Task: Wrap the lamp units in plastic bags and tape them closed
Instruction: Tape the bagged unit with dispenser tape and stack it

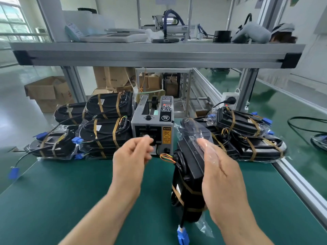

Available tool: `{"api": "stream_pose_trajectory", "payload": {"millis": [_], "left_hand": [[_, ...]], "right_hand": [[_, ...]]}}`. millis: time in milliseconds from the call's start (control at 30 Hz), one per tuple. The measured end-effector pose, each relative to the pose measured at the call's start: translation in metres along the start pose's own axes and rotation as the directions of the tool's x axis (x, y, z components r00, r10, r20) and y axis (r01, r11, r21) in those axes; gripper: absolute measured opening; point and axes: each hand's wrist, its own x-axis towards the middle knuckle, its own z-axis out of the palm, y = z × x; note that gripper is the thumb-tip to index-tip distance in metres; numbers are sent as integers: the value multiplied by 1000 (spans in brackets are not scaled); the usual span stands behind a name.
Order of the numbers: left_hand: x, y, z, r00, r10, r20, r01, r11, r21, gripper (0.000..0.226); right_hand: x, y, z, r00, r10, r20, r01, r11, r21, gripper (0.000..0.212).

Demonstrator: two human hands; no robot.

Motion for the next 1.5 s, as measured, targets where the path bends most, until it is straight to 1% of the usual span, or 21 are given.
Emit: {"api": "stream_pose_trajectory", "payload": {"millis": [33, 67, 133, 200, 300, 600, 667, 733, 767, 800, 833, 867, 900, 933, 1000, 1033, 1067, 1133, 1233, 1333, 1500], "left_hand": [[19, -8, -1, 983, -178, -45, 177, 984, -31, 21], [37, -15, -1, 943, -328, -65, 324, 944, -65, 20], [62, -28, 4, 851, -519, -79, 508, 852, -126, 18], [75, -38, 11, 797, -600, -64, 588, 796, -143, 24], [86, -40, 22, 760, -648, -59, 631, 756, -176, 28], [95, -33, 37, 703, -699, -132, 622, 694, -361, 17], [92, -30, 38, 714, -682, -161, 596, 712, -371, 19], [84, -25, 33, 764, -627, -153, 549, 756, -358, 20], [78, -20, 28, 802, -587, -110, 525, 781, -337, 20], [71, -11, 23, 843, -538, -29, 504, 806, -310, 19], [63, -1, 17, 872, -481, 88, 485, 827, -284, 18], [55, 12, 11, 881, -418, 223, 467, 846, -259, 16], [46, 25, 6, 865, -354, 357, 446, 867, -223, 15], [38, 39, 3, 831, -296, 472, 416, 892, -174, 14], [24, 61, 3, 759, -226, 610, 304, 952, -25, 15], [18, 68, 6, 745, -218, 630, 223, 972, 73, 16], [15, 73, 8, 749, -215, 627, 148, 976, 158, 17], [13, 76, 14, 754, -206, 623, 81, 971, 224, 14], [15, 77, 17, 718, -238, 654, 91, 964, 251, 11], [17, 76, 20, 689, -278, 669, 86, 948, 305, 14], [17, 73, 20, 686, -308, 660, 102, 938, 331, 21]], "right_hand": [[0, 1, 0, 1000, 7, -2, -7, 1000, 3, 46], [-1, 2, 0, 1000, 17, -3, -17, 1000, 10, 41], [-1, 4, 0, 1000, 29, -8, -29, 999, 26, 35], [0, 6, 1, 999, 46, -6, -45, 999, 28, 36], [0, 9, 0, 997, 75, 8, -76, 996, 45, 39], [0, 14, 1, 996, 86, 36, -89, 991, 96, 37], [0, 17, 0, 995, 87, 40, -91, 991, 100, 36], [1, 18, -1, 996, 78, 44, -82, 992, 100, 36], [1, 19, -1, 996, 73, 44, -77, 991, 106, 36], [1, 20, -1, 996, 73, 44, -78, 991, 113, 36], [1, 20, -1, 996, 76, 49, -81, 990, 119, 35], [1, 21, 0, 995, 81, 54, -87, 988, 129, 35], [2, 21, 1, 995, 87, 58, -94, 986, 140, 35], [2, 20, 2, 995, 86, 57, -94, 985, 147, 35], [2, 17, 4, 998, 54, 43, -59, 989, 136, 33], [2, 15, 6, 999, 40, 33, -44, 991, 129, 32], [1, 13, 7, 999, 34, 28, -37, 991, 125, 32], [1, 13, 8, 999, 28, 20, -30, 992, 125, 33], [1, 15, 9, 999, 36, 13, -38, 991, 126, 35], [1, 20, 10, 997, 73, 2, -72, 982, 172, 42], [0, 18, 12, 997, 75, 8, -76, 983, 170, 45]]}}
